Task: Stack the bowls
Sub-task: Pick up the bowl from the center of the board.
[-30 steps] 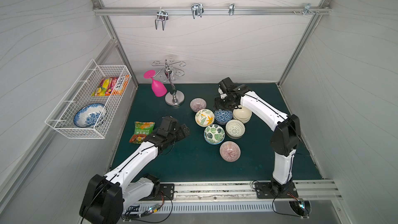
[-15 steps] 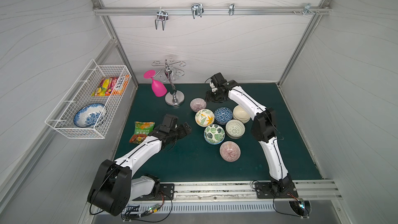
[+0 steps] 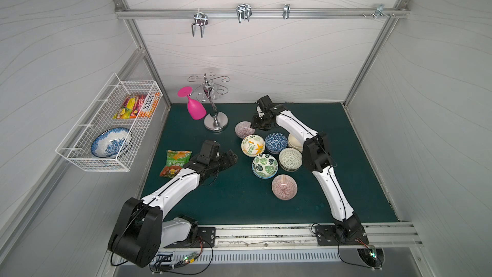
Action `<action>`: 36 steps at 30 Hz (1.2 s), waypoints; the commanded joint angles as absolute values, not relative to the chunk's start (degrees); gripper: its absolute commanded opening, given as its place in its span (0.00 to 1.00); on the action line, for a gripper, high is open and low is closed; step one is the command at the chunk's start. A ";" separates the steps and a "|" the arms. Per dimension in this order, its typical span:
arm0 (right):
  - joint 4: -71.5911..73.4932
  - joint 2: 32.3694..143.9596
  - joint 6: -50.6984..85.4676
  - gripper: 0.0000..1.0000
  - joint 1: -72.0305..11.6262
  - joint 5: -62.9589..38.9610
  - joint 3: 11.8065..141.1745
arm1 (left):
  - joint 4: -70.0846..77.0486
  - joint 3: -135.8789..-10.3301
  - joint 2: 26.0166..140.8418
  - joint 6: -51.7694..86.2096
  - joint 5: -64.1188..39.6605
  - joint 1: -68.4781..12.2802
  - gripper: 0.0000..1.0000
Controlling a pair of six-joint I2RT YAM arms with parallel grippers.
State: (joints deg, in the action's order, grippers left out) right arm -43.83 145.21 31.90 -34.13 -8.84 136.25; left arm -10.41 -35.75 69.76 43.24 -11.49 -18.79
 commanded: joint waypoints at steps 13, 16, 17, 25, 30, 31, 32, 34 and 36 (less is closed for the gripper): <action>-40.97 146.48 34.86 0.03 -33.66 -8.27 137.47 | -7.06 -35.03 68.15 43.22 -11.78 -18.37 1.00; -39.64 145.71 35.95 0.00 -33.36 -8.37 138.07 | -6.47 -34.85 68.20 43.25 -11.64 -18.37 1.00; -39.48 145.69 36.11 0.00 -33.32 -8.37 138.67 | -6.07 -34.67 68.38 43.30 -11.53 -18.41 1.00; -41.05 142.30 35.13 0.00 -32.61 -4.85 143.47 | -5.19 -34.63 68.88 43.14 -11.18 -18.28 1.00; -43.57 135.77 33.32 0.00 -32.54 -3.22 141.57 | -5.04 -34.40 68.11 43.06 -10.59 -18.19 1.00; -44.24 133.66 32.97 0.00 -32.62 -2.85 139.77 | -5.37 -34.59 68.26 43.04 -10.63 -18.19 1.00; -44.59 131.70 32.59 0.00 -32.61 -2.40 137.46 | -5.58 -34.70 68.35 42.99 -10.63 -18.19 1.00; -44.49 125.98 32.08 0.00 -32.75 -1.75 130.76 | -5.79 -34.66 68.10 42.98 -10.61 -18.19 1.00; -44.22 118.91 31.66 0.00 -32.93 -1.00 122.82 | -5.74 -34.40 67.59 43.07 -10.62 -18.19 1.00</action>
State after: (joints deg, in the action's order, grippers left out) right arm -44.10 130.39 33.06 -32.86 -2.15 128.99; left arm -7.33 -34.24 68.99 43.29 -11.16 -18.48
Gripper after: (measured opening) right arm 0.078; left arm 0.996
